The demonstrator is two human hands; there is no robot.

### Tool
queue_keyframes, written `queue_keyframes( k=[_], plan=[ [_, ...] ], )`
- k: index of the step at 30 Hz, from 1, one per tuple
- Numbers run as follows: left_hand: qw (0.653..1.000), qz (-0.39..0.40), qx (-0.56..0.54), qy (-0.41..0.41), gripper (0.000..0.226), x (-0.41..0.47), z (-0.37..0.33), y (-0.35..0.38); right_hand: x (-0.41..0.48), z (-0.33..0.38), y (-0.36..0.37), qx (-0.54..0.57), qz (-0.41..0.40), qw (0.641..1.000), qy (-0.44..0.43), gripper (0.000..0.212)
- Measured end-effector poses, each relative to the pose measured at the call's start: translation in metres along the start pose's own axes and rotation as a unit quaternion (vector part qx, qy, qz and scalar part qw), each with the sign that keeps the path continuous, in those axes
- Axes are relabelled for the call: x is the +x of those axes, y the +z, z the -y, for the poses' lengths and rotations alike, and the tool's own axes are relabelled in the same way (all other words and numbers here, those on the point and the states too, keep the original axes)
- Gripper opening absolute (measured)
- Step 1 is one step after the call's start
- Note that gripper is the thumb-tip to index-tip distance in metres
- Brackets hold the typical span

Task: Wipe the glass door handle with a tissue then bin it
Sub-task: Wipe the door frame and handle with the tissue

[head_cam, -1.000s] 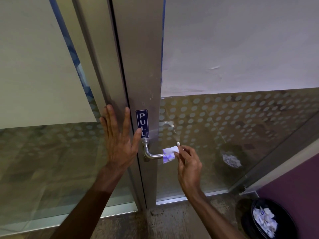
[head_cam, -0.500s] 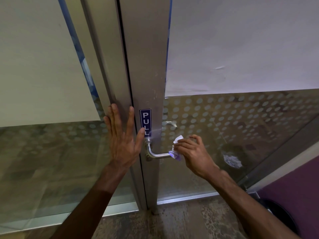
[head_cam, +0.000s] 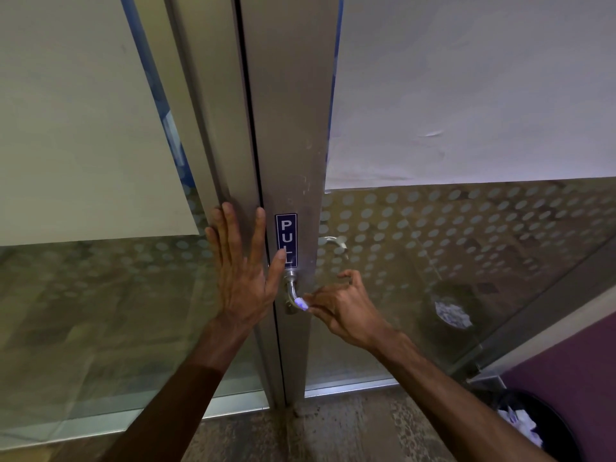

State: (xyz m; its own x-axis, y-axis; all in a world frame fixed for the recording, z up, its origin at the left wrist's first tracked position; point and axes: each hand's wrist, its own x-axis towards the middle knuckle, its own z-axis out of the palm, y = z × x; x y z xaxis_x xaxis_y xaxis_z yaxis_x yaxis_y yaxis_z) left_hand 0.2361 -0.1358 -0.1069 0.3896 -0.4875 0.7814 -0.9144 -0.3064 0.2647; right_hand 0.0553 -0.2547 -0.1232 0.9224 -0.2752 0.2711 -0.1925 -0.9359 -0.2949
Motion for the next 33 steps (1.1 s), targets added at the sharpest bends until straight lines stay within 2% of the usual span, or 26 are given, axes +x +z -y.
queue_keyframes(
  k=[3,7,9,11,14,17,21,25,28,33],
  plan=[
    [1.0,0.0,0.001,0.0,0.069,0.0,-0.001,-0.001,0.012,0.012,0.006,0.007,-0.024,1.0,0.015,0.02],
    [1.0,0.007,0.0,-0.004,0.07,0.001,-0.002,-0.002,0.016,0.031,0.023,-0.024,-0.108,0.992,0.057,0.008],
    [1.0,0.006,0.0,-0.005,0.069,0.002,-0.003,-0.003,0.014,0.037,0.033,-0.037,-0.159,0.986,0.041,0.005],
    [1.0,0.007,0.003,-0.004,0.069,0.002,-0.004,-0.003,0.01,0.038,0.042,-0.065,-0.184,0.981,-0.008,0.016],
    [1.0,0.012,0.004,-0.005,0.07,0.002,-0.003,-0.004,0.003,0.035,0.044,-0.098,-0.172,0.979,-0.041,0.025],
    [1.0,0.013,0.003,-0.008,0.069,0.003,-0.003,-0.004,0.001,0.033,0.041,-0.076,-0.174,0.981,-0.022,0.002],
    [1.0,0.014,0.003,-0.011,0.07,0.002,-0.004,-0.004,0.005,0.04,0.042,-0.039,-0.148,0.985,0.083,0.031],
    [1.0,0.008,0.001,-0.007,0.07,0.003,-0.004,-0.003,0.005,0.043,0.049,-0.097,-0.139,0.977,0.131,0.024],
    [1.0,0.006,0.002,-0.005,0.07,0.002,-0.003,-0.003,0.01,0.052,0.055,-0.158,-0.118,0.973,0.123,0.029],
    [1.0,0.001,0.004,-0.001,0.07,0.001,-0.001,-0.001,0.024,0.064,0.052,-0.236,-0.136,0.958,0.093,0.027]
  ],
)
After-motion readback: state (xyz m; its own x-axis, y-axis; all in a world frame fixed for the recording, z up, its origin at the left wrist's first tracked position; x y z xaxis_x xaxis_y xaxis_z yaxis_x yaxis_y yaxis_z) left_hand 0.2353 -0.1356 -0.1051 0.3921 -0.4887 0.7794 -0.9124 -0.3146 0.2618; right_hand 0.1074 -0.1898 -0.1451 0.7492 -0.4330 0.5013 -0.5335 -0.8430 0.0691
